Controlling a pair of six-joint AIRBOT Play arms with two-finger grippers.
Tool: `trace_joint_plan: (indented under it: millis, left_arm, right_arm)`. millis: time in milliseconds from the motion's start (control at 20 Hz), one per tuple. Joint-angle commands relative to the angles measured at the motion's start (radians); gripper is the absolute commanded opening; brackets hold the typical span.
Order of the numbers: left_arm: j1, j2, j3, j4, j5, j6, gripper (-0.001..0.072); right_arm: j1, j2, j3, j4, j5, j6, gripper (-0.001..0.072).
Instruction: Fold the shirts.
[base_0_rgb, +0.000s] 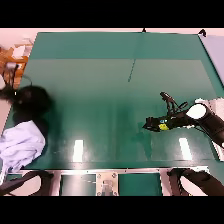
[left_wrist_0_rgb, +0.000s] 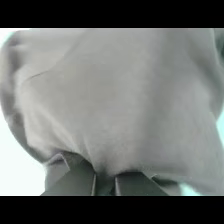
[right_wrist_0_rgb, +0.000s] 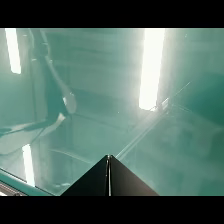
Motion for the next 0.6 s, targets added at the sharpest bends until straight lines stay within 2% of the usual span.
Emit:
trace_joint_plan:
  millis: [0, 100, 200, 300, 400, 450, 500, 550]
  left_arm:
    - [-0.198, 0.109, 0.175, -0.187, -0.100, 0.008, 0.0029]
    - [-0.317, 0.130, 0.226, -0.264, -0.120, -0.026, 0.0029]
    - [-0.423, 0.120, 0.217, -0.402, -0.140, -0.040, 0.0029]
    - [-0.530, 0.084, 0.193, -0.526, -0.119, -0.035, 0.0029]
    - [-0.640, 0.015, 0.176, -0.588, -0.066, -0.029, 0.0032]
    - [-0.678, -0.023, 0.174, -0.590, -0.053, -0.028, 0.0166]
    - [-0.699, -0.058, 0.175, -0.590, -0.048, -0.031, 0.0554]
    - [-0.698, -0.089, 0.177, -0.594, -0.057, -0.049, 0.0681]
  right_arm:
    - [0.000, 0.001, 0.002, 0.003, 0.026, 0.000, 0.0019]
    - [0.000, 0.001, 0.003, 0.002, 0.034, 0.000, 0.0019]
    - [0.000, 0.001, 0.015, 0.001, 0.047, -0.001, 0.0019]
    - [-0.006, 0.001, 0.048, -0.005, 0.063, -0.008, 0.0019]
    - [-0.028, 0.001, 0.105, -0.005, 0.086, -0.007, 0.0019]
    - [-0.047, 0.001, 0.142, -0.005, 0.099, -0.007, 0.0029]
    - [-0.068, 0.001, 0.177, -0.005, 0.111, -0.007, 0.0123]
    - [-0.094, 0.001, 0.217, -0.005, 0.126, -0.008, 0.0291]
